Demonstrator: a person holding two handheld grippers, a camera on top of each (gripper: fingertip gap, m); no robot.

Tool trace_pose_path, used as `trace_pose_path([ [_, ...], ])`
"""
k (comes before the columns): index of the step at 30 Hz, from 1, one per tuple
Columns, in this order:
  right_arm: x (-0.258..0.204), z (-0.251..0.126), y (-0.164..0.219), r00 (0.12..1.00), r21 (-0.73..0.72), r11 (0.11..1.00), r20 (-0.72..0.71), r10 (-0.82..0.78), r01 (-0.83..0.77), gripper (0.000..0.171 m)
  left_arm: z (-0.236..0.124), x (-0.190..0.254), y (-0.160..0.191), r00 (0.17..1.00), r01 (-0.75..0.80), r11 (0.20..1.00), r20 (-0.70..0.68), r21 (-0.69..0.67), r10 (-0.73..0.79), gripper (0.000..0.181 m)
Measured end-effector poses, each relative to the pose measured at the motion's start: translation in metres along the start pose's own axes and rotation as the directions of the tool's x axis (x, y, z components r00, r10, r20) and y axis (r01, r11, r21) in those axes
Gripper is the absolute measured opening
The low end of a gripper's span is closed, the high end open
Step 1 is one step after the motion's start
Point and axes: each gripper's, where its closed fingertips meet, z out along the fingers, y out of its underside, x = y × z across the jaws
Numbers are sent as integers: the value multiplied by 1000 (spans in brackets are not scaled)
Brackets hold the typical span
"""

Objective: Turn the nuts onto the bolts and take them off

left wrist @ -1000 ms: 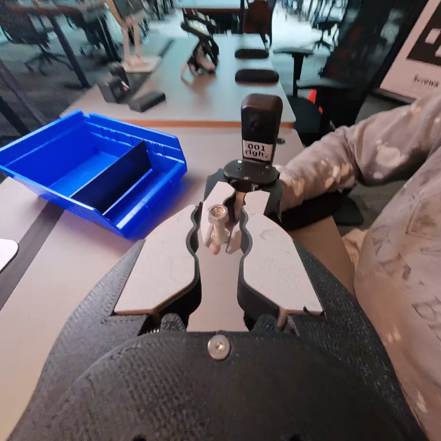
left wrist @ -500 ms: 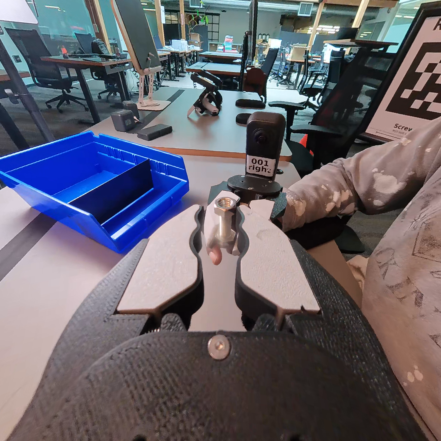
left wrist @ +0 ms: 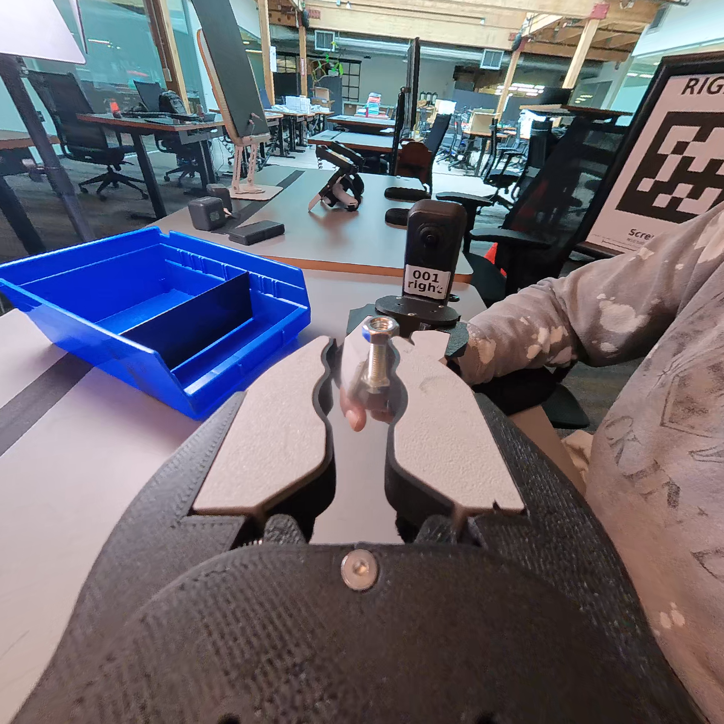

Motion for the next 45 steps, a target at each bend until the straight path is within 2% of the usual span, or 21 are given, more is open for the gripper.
trace_pose_path([
  [6, 0, 1, 3, 1000, -14, 1000, -5, -5, 5, 18, 8, 2, 3, 1000, 18, 1000, -5, 10, -18, 31],
  [9, 0, -1, -1, 1000, 7, 1000, 1, 3, -3, 18, 3, -2, 1, 999, 51, 998, -16, 42, -50, 29],
  [12, -1, -3, -7, 1000, 38, 999, 21, 12, -13, 18, -2, -13, 0, 998, 46, 997, 41, 57, -48, 24],
  [19, -1, -1, -3, 1000, 28, 999, 23, 19, -19, 18, 2, 7, -2, 993, 89, 992, -85, 92, -81, 28],
  [23, -4, -1, -7, 999, 44, 999, 36, 30, -32, 18, 5, 3, -1, 996, 73, 994, -63, 86, -68, 27],
  [26, -7, -6, -21, 994, 107, 992, 84, 63, -72, 18, -2, -9, -4, 996, 93, 990, -10, 109, -92, 21],
  [29, -8, -9, -29, 993, 133, 987, 95, 73, -86, 18, -2, 0, -6, 993, 108, 987, -69, 118, -100, 24],
  [33, -7, -7, -22, 993, 103, 991, 88, 74, -83, 18, 8, 14, -9, 990, 101, 986, -114, 131, -87, 27],
  [36, -9, -3, -15, 994, 66, 995, 87, 71, -77, 18, 13, 19, -9, 990, 90, 988, -121, 123, -75, 22],
  [45, -8, 2, 0, 997, -23, 999, 56, 50, -49, 18, 14, 15, 1, 997, 33, 997, -76, 70, -28, 18],
])
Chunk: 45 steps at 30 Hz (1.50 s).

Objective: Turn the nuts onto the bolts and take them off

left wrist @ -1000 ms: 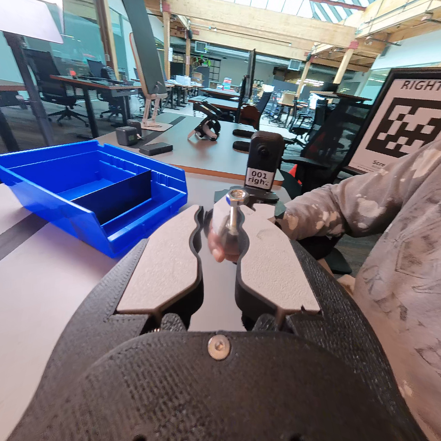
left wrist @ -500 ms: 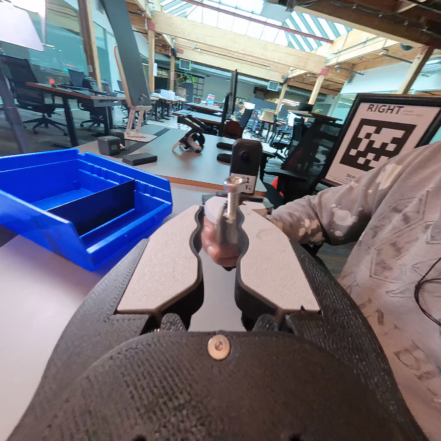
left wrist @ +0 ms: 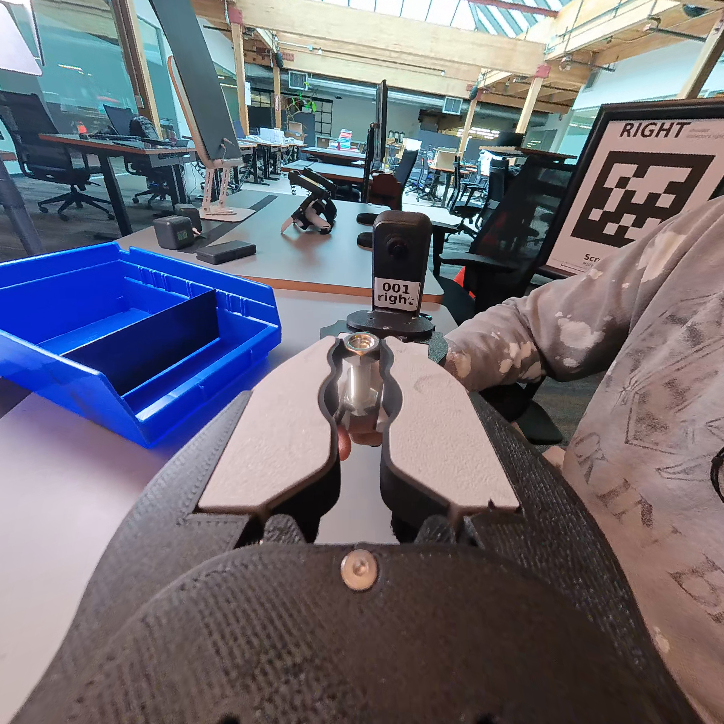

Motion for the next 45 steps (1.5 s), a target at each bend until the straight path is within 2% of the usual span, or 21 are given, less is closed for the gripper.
trace_pose_path([
  [5, -8, -2, -6, 998, 42, 999, 61, 11, -14, 18, -5, 2, -5, 999, 20, 999, -37, 42, -18, 30],
  [7, -13, -4, -13, 993, 86, 995, 108, 42, -52, 18, -9, 3, -9, 998, 30, 997, -54, 75, -26, 27],
  [8, -15, -6, -17, 988, 114, 990, 141, 65, -81, 18, -12, -4, -10, 999, 32, 996, -18, 86, -31, 21],
  [10, -19, -9, -26, 979, 150, 981, 184, 92, -120, 18, -16, -11, -11, 999, 43, 994, 10, 101, -44, 21],
  [16, -7, -5, -14, 990, 95, 990, 108, 93, -103, 18, -6, 4, -13, 998, 52, 994, -47, 101, -47, 32],
  [19, -9, -4, -14, 992, 94, 992, 103, 74, -84, 18, -5, -4, -9, 998, 67, 994, -8, 89, -67, 33],
  [21, -13, -9, -22, 986, 142, 985, 149, 79, -100, 18, -13, -23, -9, 991, 90, 990, 91, 109, -100, 17],
  [22, -15, -11, -27, 983, 159, 982, 165, 75, -102, 18, -17, -29, -8, 989, 80, 991, 115, 111, -93, 18],
  [29, -5, -8, -19, 994, 110, 992, 93, 51, -62, 18, -3, 1, -12, 996, 92, 990, -24, 105, -89, 35],
  [32, -9, -6, -18, 995, 105, 994, 93, 30, -39, 18, -4, -4, -11, 995, 99, 990, -2, 102, -99, 36],
  [33, -10, -8, -21, 994, 124, 991, 107, 34, -47, 18, -7, -12, -11, 991, 124, 987, 37, 107, -128, 22],
  [35, -14, -12, -29, 988, 158, 985, 147, 38, -61, 18, -15, -29, -6, 986, 120, 988, 107, 97, -131, 21],
  [41, -2, -10, -21, 996, 121, 992, 76, 38, -47, 18, -8, -5, -13, 994, 113, 989, -6, 96, -113, 35],
  [45, -2, -7, -15, 998, 92, 995, 66, 26, -32, 18, -2, -7, -8, 992, 119, 989, 25, 84, -121, 34],
])
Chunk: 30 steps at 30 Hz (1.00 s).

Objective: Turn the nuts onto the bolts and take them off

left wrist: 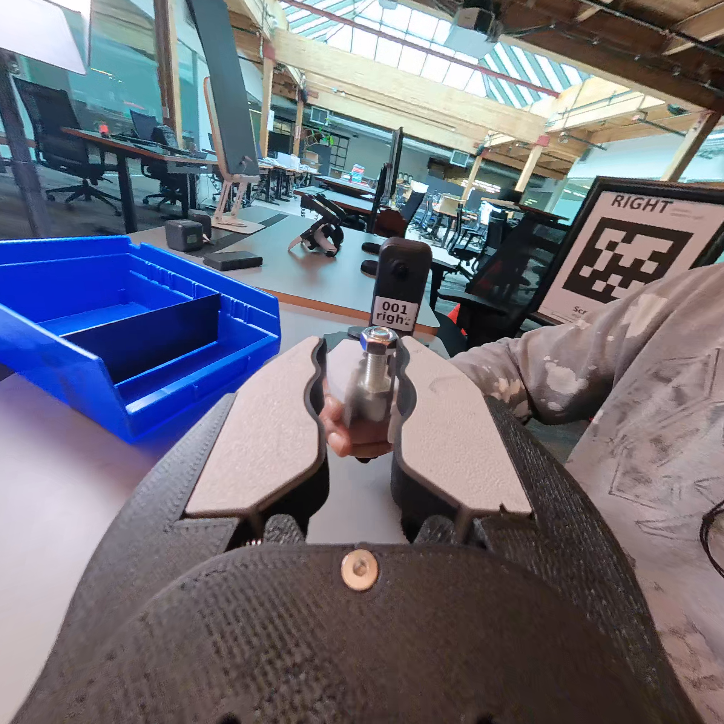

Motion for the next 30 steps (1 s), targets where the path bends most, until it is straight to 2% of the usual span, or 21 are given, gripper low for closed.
trace_pose_path([
  [1, 0, 0, -1, 1000, 3, 1000, -3, 0, 0, 18, -2, -3, -1, 1000, 13, 1000, 9, 7, -13, 32],
  [2, 0, -2, -3, 1000, 19, 1000, 6, 5, -5, 18, -6, -16, -1, 996, 32, 999, 78, 6, -33, 15],
  [3, -2, -3, -7, 1000, 33, 999, 27, 8, -9, 18, -11, -29, -1, 990, 22, 1000, 139, 4, -23, 16],
  [4, -2, -4, -9, 1000, 39, 999, 26, -1, 0, 18, -15, -33, -1, 990, 20, 1000, 143, 6, -21, 18],
  [6, 0, -5, -12, 1000, 40, 999, 13, -9, 9, 18, -18, -28, -6, 993, 35, 999, 107, 31, -38, 24],
  [10, 9, -3, -6, 999, 23, 1000, -35, 3, -2, 18, -9, -1, -14, 1000, -19, 1000, 12, 21, 19, 36],
  [13, 9, 4, -6, 999, 21, 1000, -47, -5, 6, 18, -3, 4, -13, 1000, -30, 1000, 5, -1, 30, 35],
  [15, 6, 10, -13, 999, 34, 999, -44, -21, 23, 18, -5, -2, -12, 998, -47, 999, 50, -27, 48, 33],
  [16, 5, 13, -17, 998, 37, 999, -49, -30, 32, 18, -9, -5, -18, 997, -56, 998, 62, -7, 56, 35],
  [17, 5, 14, -23, 998, 53, 998, -51, -38, 41, 18, -15, -10, -25, 995, -44, 999, 86, 16, 42, 26],
  [19, 3, 17, -36, 998, 71, 996, -32, -60, 62, 18, -29, -23, -40, 989, -35, 996, 149, 88, 21, 20],
  [23, 11, 27, -54, 992, 87, 990, -74, -104, 111, 18, -36, -9, -56, 998, -22, 992, 68, 128, 14, 31],
  [26, 21, 39, -58, 990, 104, 987, -90, -109, 118, 18, -27, -1, -65, 993, -95, 989, 80, 115, 86, 37],
  [30, 26, 62, -73, 990, 129, 982, -64, -128, 136, 18, -24, -4, -96, 993, -98, 988, 75, 121, 90, 40],
])
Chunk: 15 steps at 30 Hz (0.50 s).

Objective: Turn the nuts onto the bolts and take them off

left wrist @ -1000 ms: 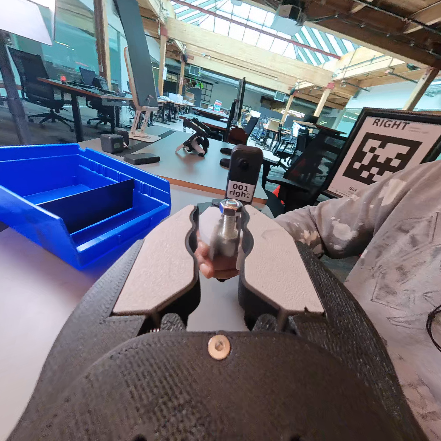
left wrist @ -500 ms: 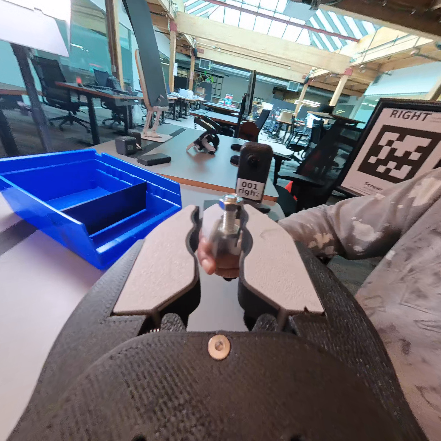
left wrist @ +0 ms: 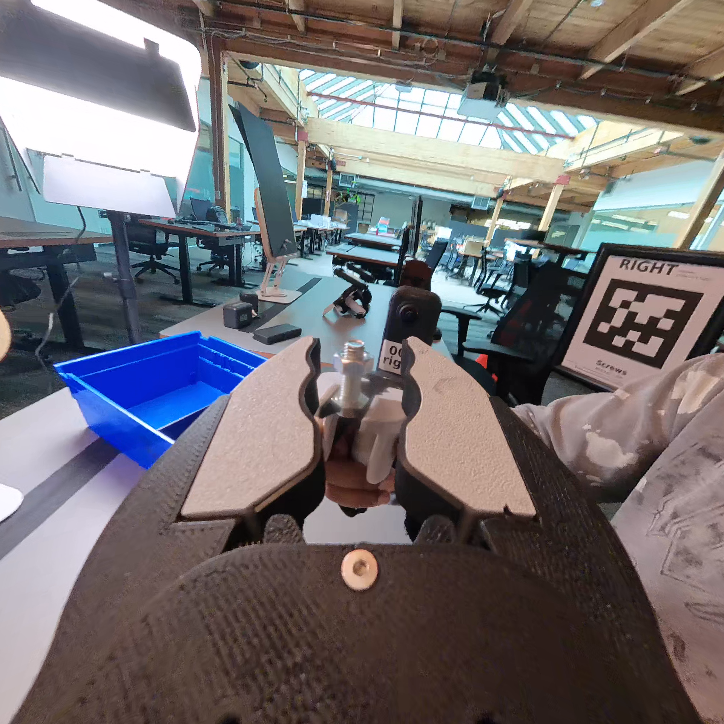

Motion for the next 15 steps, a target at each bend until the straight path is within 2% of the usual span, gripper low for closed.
trace_pose_path([
  [5, 4, 8, -14, 1000, 35, 999, 2, -3, 3, 18, -9, -18, -7, 997, -43, 999, 63, -26, 45, 39],
  [6, 5, 5, -14, 1000, 34, 999, 4, -4, 3, 18, -14, -28, -6, 993, -35, 999, 116, -31, 38, 27],
  [8, 4, -5, -25, 999, 91, 995, 40, 31, -34, 18, -29, -48, -6, 973, -73, 997, 218, -16, 75, 20],
  [11, 8, -10, -30, 999, 94, 995, 23, 27, -29, 18, -31, -39, -8, 992, 8, 1000, 123, 27, -11, 26],
  [15, 9, -6, -12, 999, 44, 998, 5, 46, -46, 18, -11, -12, 3, 1000, -19, 1000, 24, -16, 20, 37],
])
